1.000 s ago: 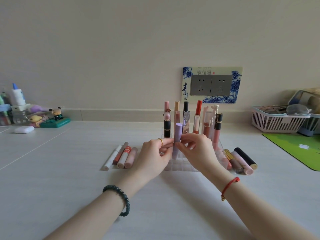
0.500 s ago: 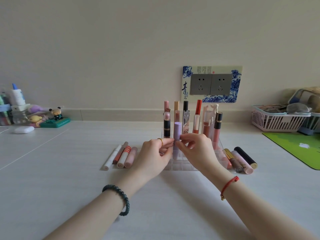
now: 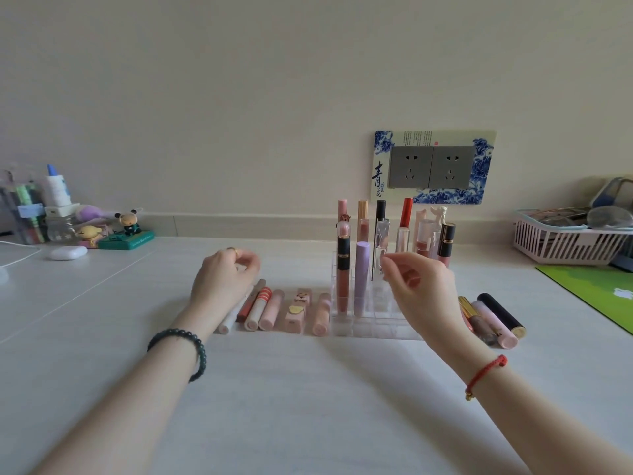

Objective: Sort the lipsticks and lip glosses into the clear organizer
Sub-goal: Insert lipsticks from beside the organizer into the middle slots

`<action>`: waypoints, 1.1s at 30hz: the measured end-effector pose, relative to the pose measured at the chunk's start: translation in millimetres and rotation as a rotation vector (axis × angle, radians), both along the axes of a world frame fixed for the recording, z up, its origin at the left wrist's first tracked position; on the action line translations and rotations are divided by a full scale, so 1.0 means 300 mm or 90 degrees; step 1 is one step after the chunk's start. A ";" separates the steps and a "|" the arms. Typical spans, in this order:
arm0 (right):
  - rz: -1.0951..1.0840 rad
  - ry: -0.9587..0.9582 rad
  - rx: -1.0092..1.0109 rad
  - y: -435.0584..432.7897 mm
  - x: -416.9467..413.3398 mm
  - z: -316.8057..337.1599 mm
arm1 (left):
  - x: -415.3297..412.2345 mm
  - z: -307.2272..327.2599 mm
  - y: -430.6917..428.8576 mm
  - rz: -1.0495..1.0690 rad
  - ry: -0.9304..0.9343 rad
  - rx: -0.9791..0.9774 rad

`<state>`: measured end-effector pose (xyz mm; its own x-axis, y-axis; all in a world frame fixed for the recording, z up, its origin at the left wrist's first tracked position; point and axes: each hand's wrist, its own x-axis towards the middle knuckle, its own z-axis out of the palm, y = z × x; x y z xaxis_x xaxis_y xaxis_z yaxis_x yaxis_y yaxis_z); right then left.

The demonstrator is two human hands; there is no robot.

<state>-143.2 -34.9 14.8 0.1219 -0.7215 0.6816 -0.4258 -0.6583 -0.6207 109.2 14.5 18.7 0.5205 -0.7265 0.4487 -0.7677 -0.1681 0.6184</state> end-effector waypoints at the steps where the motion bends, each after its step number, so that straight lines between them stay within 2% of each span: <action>1: -0.004 -0.005 0.000 -0.001 -0.003 0.000 | 0.023 -0.021 -0.011 0.013 0.008 0.054; 8: -0.005 -0.023 -0.016 -0.006 -0.006 -0.001 | 0.052 -0.051 -0.120 0.032 0.025 0.244; 15: -0.003 -0.019 -0.018 -0.009 -0.011 0.002 | 0.047 -0.029 -0.152 0.042 0.056 0.274; 19: -0.004 -0.021 -0.015 -0.005 -0.015 0.009 | 0.049 -0.015 -0.144 0.002 0.129 0.229; 23: 0.002 -0.024 -0.022 0.004 -0.013 0.009 | 0.053 -0.011 -0.127 -0.080 0.293 0.105; 27: 0.029 -0.019 -0.031 0.026 -0.003 0.015 | 0.052 0.019 -0.106 -0.116 0.339 0.001; 30: 0.089 0.003 -0.036 0.061 0.014 0.026 | 0.020 0.056 -0.076 -0.174 0.452 -0.084; 33: 0.188 -0.005 0.017 0.106 0.047 0.036 | -0.052 0.092 -0.031 -0.300 0.586 -0.120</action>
